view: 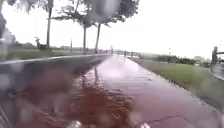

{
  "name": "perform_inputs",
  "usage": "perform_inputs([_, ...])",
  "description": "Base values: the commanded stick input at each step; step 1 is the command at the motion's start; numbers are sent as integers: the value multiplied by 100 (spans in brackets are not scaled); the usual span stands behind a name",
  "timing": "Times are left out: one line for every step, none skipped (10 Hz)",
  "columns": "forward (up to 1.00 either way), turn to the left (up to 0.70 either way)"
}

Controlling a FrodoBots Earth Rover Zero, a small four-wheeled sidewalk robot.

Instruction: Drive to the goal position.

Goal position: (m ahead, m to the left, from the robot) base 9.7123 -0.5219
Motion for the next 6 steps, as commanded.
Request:
perform_inputs([70,0])
perform_inputs([70,-9])
perform_inputs([70,-28])
perform_inputs([70,-35])
perform_inputs([70,-35])
perform_inputs([70,0])
